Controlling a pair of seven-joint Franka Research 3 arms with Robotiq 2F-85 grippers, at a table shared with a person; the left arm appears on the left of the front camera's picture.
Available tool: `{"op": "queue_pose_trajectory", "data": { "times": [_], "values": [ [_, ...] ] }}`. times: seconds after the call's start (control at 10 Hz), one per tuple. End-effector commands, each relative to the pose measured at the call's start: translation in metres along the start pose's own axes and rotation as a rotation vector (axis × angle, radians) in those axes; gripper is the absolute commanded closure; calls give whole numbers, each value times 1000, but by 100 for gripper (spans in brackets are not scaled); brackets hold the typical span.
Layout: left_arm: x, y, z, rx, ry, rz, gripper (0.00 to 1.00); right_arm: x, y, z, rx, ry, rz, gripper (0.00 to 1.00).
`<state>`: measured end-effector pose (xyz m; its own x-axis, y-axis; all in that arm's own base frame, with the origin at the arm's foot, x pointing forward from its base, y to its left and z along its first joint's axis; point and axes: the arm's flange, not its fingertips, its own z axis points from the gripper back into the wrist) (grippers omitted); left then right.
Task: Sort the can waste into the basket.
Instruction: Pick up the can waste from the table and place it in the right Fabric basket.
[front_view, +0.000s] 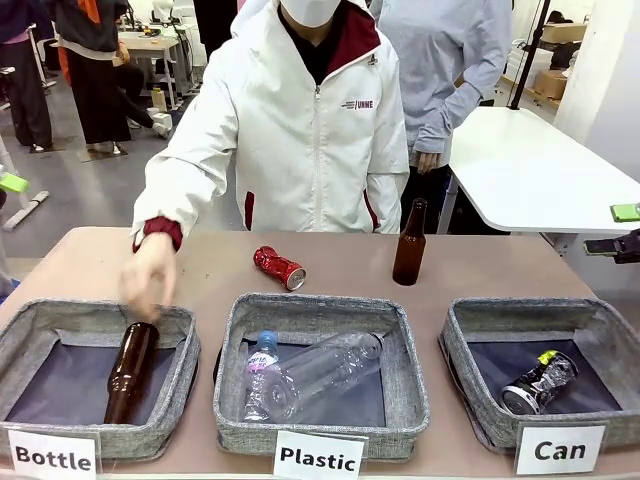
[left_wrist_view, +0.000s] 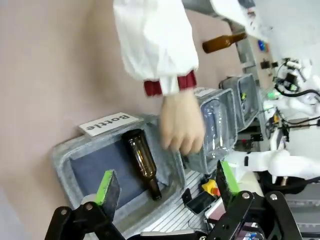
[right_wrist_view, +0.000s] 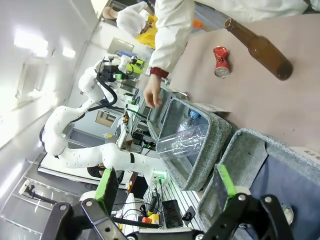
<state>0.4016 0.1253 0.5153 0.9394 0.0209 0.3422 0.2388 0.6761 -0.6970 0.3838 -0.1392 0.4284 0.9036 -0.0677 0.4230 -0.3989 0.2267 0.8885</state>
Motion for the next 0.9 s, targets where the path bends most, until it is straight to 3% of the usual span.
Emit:
{"op": "queue_pose_trajectory", "data": {
  "times": [0.0, 0.1, 0.3, 0.6, 0.8],
  "values": [
    [-32, 25, 61, -88, -96, -22, 0, 0, 1, 1, 13, -6, 23, 0],
    [-66, 46, 98, -209, -185, -41, 0, 0, 1, 1, 13, -6, 23, 0],
    [-116, 79, 129, -284, -355, -5, 0, 0, 1, 1, 13, -6, 23, 0],
    [-133, 94, 127, -306, -405, 27, 0, 0, 1, 1, 13, -6, 23, 0],
    [-115, 66, 107, -230, -378, 29, 0, 0, 1, 1, 13, -6, 23, 0]
  ]
}}
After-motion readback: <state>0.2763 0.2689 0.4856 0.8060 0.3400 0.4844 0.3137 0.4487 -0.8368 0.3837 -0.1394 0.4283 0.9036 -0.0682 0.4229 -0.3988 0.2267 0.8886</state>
